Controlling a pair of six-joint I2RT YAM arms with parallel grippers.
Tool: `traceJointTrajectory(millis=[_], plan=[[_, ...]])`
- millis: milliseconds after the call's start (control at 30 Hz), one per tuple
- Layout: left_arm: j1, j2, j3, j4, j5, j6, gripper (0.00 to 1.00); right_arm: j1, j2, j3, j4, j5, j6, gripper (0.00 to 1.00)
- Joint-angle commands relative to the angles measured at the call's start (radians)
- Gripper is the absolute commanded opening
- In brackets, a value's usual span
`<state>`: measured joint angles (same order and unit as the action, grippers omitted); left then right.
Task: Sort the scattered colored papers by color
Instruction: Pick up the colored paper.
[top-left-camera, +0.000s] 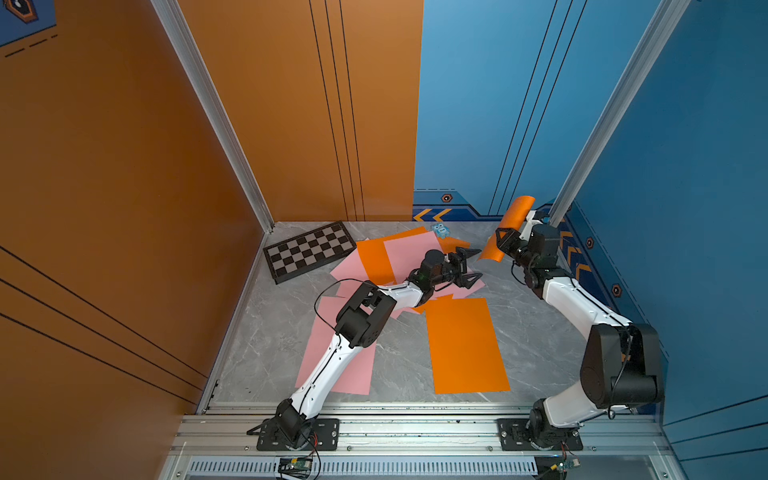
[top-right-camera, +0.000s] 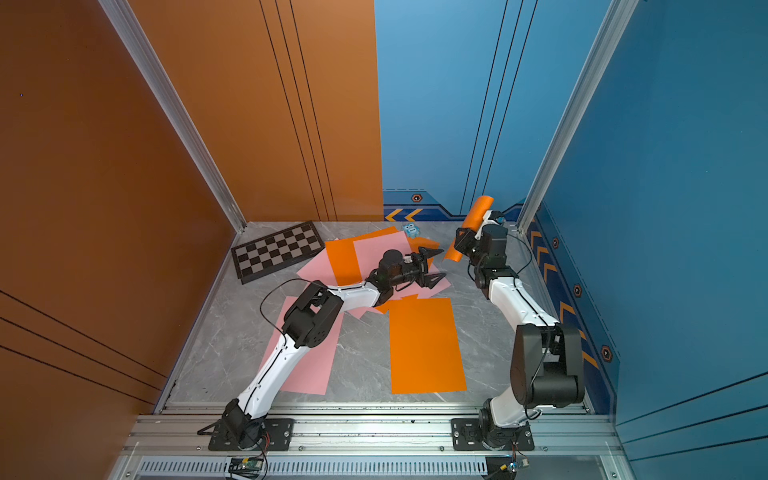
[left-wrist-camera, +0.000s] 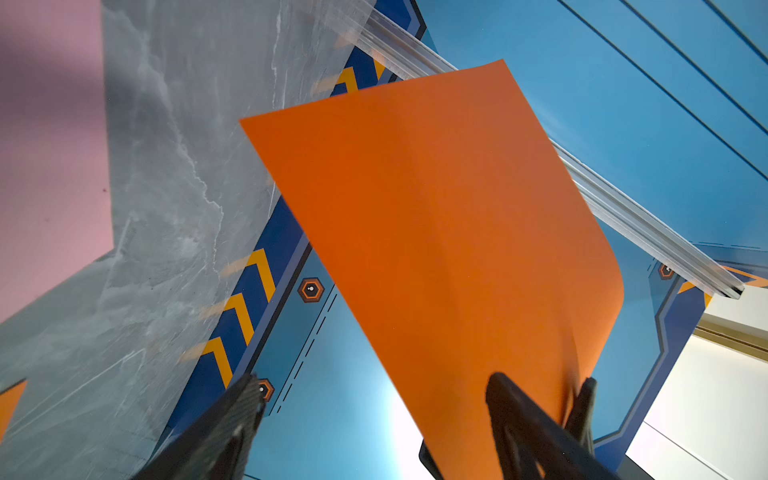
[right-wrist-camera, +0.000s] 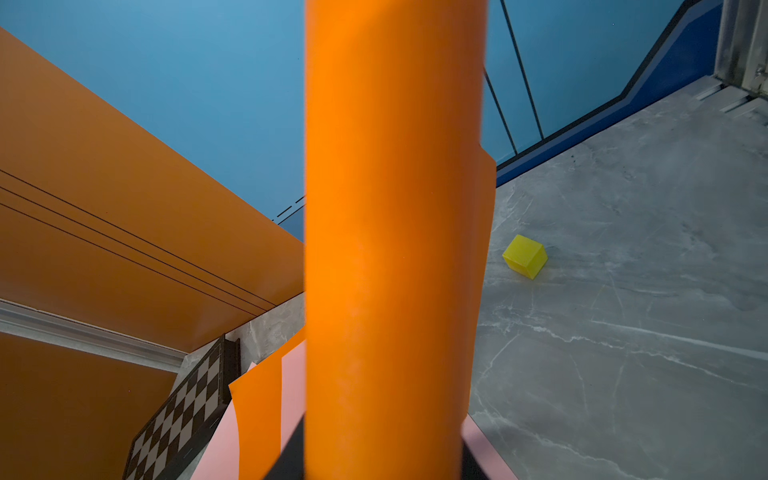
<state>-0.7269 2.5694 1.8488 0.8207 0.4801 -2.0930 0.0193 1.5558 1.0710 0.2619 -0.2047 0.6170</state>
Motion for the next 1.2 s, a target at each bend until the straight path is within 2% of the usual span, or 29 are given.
traceJointTrajectory(millis=[0,200,333,500,567,733,933,1033,1133,1167], plan=[[-0.004,-0.008,0.041,0.028,-0.005,-0.222,0.88,-0.004,-0.032,0.036,-0.028,-0.001,-0.031,0.32],[0.001,0.036,0.114,0.026,-0.053,-0.247,0.87,0.001,-0.073,-0.045,-0.005,0.014,-0.023,0.32],[0.011,0.038,0.113,0.029,-0.078,-0.247,0.74,-0.001,-0.089,-0.091,0.006,0.018,-0.015,0.32],[0.021,0.030,0.093,0.049,-0.087,-0.246,0.41,-0.005,-0.107,-0.122,0.008,0.018,-0.014,0.32],[0.027,0.015,0.068,0.048,-0.090,-0.238,0.34,-0.007,-0.113,-0.130,0.004,0.018,-0.017,0.33],[0.042,-0.017,0.020,0.049,-0.096,-0.202,0.27,-0.009,-0.132,-0.159,-0.004,0.024,-0.023,0.33],[0.060,-0.039,0.007,0.036,-0.081,-0.118,0.04,-0.010,-0.168,-0.208,-0.014,0.035,-0.026,0.33],[0.071,-0.068,-0.021,-0.005,-0.072,-0.053,0.00,-0.011,-0.188,-0.227,-0.024,0.040,-0.033,0.34],[0.078,-0.073,-0.010,-0.006,-0.058,-0.013,0.00,-0.015,-0.202,-0.236,-0.046,0.039,-0.037,0.41],[0.079,-0.076,-0.004,-0.011,-0.050,0.008,0.00,-0.017,-0.207,-0.238,-0.058,0.040,-0.040,0.49]])
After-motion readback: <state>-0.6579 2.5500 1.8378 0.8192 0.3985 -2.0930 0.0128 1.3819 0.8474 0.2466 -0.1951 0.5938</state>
